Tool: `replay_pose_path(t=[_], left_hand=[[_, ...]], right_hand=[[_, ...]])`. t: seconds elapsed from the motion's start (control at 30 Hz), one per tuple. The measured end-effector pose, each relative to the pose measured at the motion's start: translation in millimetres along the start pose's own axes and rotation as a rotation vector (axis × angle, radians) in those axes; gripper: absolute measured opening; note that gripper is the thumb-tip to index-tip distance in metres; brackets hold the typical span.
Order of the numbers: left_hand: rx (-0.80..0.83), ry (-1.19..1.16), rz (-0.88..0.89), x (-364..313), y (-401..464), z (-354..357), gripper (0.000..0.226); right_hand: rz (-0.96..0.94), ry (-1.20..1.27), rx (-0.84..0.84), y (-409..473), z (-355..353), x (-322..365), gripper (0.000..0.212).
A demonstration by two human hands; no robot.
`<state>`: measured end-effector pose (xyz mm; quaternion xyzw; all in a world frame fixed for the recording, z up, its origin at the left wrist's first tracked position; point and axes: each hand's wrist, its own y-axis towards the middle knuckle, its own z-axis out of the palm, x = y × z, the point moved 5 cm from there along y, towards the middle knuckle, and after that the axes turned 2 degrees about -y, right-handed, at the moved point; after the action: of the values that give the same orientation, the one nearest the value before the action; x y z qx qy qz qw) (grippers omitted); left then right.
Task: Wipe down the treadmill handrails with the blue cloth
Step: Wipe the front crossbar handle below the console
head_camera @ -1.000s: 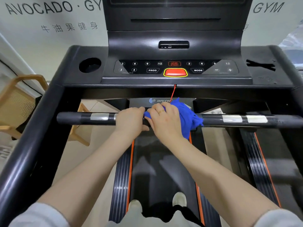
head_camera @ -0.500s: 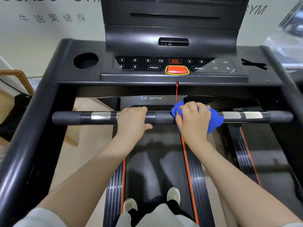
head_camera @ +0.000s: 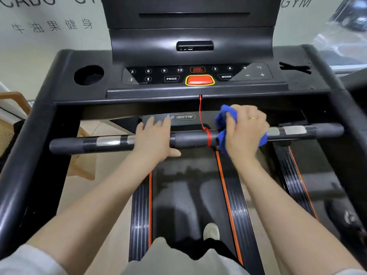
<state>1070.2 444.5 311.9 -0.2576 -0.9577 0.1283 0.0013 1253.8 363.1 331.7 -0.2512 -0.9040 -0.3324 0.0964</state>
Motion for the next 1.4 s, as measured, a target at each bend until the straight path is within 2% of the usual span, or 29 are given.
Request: replay_pose_path(t=[0.07,0.17,0.23,0.3,0.37,0.47,0.6,0.67,0.73,0.77,0.87,0.9,0.97,1.03,1.1,1.17,1.23,1.3,1.4], left_hand=[[-0.052,-0.099,0.099,-18.9,4.9,-2.0,0.097],[-0.139,-0.235,0.267,-56.0,7.1,-3.1,0.085],[-0.167,-0.242,0.288,-75.3,8.2,-1.1,0.078],[-0.195,-0.213,0.274,-89.9,10.0,-0.2,0.069],[-0.234,-0.169,0.278,-103.5,12.4,-2.5,0.061],[-0.231,-0.127,0.245,-117.0,16.0,-2.6,0.064],[-0.192,-0.081,0.223,-127.0,23.0,4.9,0.052],[-0.17,-0.089,0.194,-127.6,26.9,4.2,0.051],[-0.146,-0.122,0.15,-127.4,27.6,2.5,0.052],[-0.141,-0.14,0.128,-127.1,26.7,1.1,0.052],[-0.151,-0.203,0.089,-127.8,22.1,0.1,0.045],[-0.16,-0.219,0.085,-127.8,21.3,0.5,0.042],[-0.177,-0.252,0.071,-126.5,20.1,1.6,0.039],[-0.178,-0.27,0.052,-125.4,19.8,1.8,0.04],[-0.172,-0.268,0.041,-125.6,19.7,0.7,0.046],[-0.165,-0.25,0.043,-125.5,19.4,-0.6,0.05],[-0.155,-0.233,0.056,-125.0,18.9,-0.3,0.051],[-0.151,-0.224,0.065,-123.4,18.5,0.0,0.051],[-0.148,-0.207,0.084,-121.8,19.7,-1.0,0.05]], right_hand=[[0.003,0.008,0.037,7.6,-7.6,-23.3,0.032],[-0.278,-0.043,0.206,-6.7,9.7,-21.0,0.037],[-0.407,-0.125,0.319,-20.7,27.6,-14.1,0.04],[-0.448,-0.15,0.368,-15.3,36.7,-17.4,0.04],[-0.442,-0.188,0.347,-1.0,38.4,-31.7,0.042],[-0.334,-0.247,0.339,23.7,28.4,-69.9,0.046],[-0.12,-0.389,0.495,51.2,24.5,-131.0,0.042],[-0.027,-0.358,0.646,63.3,31.3,-137.0,0.043],[-0.036,-0.285,0.778,64.2,39.8,-117.5,0.041],[-0.11,-0.269,0.815,60.1,44.0,-101.9,0.039],[-0.538,-0.192,0.658,28.3,41.4,-44.8,0.021],[-0.563,-0.121,0.609,21.7,37.3,-37.0,0.02],[-0.523,0.038,0.607,18.3,33.7,-38.9,0.026],[-0.504,0.167,0.674,19.8,31.8,-48.3,0.032],[-0.439,0.205,0.696,26.4,30.5,-66.3,0.041],[-0.3,0.134,0.615,37.1,27.5,-93.2,0.036],[-0.183,-0.038,0.484,46.1,22.4,-124.6,0.03],[-0.077,-0.206,0.376,49.6,15.3,-149.1,0.043],[0.042,-0.254,0.283,40.2,10.4,-149.0,0.053]])
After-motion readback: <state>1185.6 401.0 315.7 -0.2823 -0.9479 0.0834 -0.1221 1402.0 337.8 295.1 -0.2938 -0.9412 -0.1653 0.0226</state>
